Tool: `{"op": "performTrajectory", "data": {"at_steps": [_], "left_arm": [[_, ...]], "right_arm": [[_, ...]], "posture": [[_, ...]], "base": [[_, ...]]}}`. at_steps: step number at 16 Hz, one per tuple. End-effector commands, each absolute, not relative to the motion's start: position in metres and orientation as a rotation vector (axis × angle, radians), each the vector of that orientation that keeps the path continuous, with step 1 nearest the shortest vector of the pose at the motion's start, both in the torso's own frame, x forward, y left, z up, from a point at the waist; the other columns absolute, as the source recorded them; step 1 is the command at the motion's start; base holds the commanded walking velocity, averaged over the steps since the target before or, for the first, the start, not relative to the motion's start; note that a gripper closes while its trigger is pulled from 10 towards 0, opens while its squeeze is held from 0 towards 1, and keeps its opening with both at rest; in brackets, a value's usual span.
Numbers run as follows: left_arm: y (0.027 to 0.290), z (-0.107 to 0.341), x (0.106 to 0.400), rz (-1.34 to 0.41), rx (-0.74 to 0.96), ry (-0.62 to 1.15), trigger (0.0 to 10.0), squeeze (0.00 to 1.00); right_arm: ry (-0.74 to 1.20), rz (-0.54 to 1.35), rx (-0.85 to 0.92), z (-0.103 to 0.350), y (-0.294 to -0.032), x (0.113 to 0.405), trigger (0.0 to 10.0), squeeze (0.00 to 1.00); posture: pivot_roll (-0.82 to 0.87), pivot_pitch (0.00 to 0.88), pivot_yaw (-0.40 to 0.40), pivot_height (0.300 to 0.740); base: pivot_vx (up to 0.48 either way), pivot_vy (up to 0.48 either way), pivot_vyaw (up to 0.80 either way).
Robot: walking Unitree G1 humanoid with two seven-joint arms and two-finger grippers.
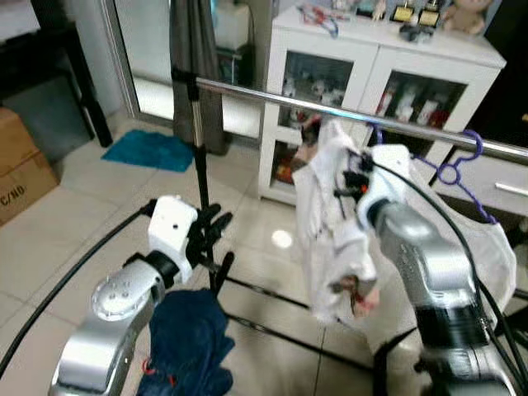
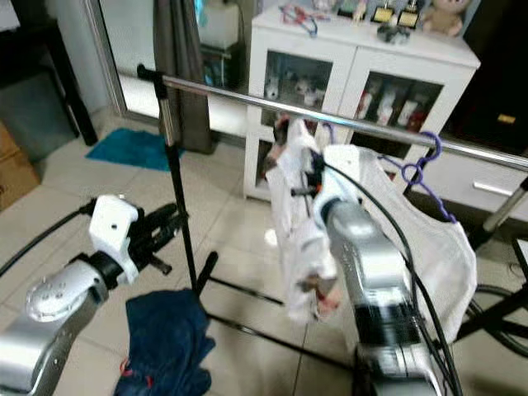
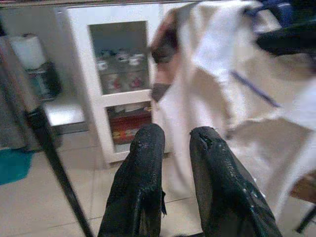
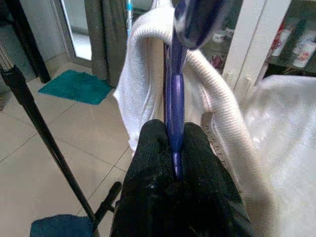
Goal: Hang hanger
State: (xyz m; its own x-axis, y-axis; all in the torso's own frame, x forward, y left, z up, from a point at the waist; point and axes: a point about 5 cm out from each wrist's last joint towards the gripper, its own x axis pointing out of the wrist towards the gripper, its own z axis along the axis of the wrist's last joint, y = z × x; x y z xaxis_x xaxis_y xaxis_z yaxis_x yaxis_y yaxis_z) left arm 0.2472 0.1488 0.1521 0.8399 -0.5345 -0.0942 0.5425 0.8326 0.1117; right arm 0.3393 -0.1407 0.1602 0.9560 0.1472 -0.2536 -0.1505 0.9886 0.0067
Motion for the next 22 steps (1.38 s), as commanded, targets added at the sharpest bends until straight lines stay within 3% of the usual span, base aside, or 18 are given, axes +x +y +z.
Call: {"op": "performTrajectory", "data": {"at_steps": [1, 9, 17, 20, 22], "left_arm": [[0.142, 0.163, 0.246, -0.656, 0.144, 0.021, 10.0, 0.00], [0.135, 0.180, 0.228, -0.846, 0.127, 0.014, 10.0, 0.00], [0.142, 0.183, 0.216, -0.847, 0.153, 0.068, 10.0, 0.00], [0.148, 0.191, 0.215, -0.789, 0.166, 0.047, 10.0, 0.00], [0.147, 0.193, 0.208, -0.782, 0.138, 0.039, 10.0, 0.00]], "right_arm": [[0.205, 0.169, -0.034, 0.172, -0.134, 0.355, 10.0, 0.00], [0.274, 0.140, 0.035, 0.183, -0.116, 0.408, 10.0, 0.00], [0.330, 0.086, 0.089, 0.179, -0.119, 0.413, 10.0, 0.00], [0.187, 0.109, 0.169, 0.194, -0.122, 0.418, 10.0, 0.00], [0.124, 0.123, 0.167, 0.179, -0.126, 0.411, 10.0, 0.00]], "posture": [[0.12, 0.000, -0.059, 0.740], [0.17, 0.022, -0.046, 0.740], [0.21, 0.122, -0.043, 0.740], [0.20, 0.170, -0.068, 0.740], [0.18, 0.187, -0.070, 0.740]], "base": [[0.000, 0.000, 0.00], [0.000, 0.000, 0.00], [0.000, 0.000, 0.00], [0.000, 0.000, 0.00], [0.000, 0.000, 0.00]]}}
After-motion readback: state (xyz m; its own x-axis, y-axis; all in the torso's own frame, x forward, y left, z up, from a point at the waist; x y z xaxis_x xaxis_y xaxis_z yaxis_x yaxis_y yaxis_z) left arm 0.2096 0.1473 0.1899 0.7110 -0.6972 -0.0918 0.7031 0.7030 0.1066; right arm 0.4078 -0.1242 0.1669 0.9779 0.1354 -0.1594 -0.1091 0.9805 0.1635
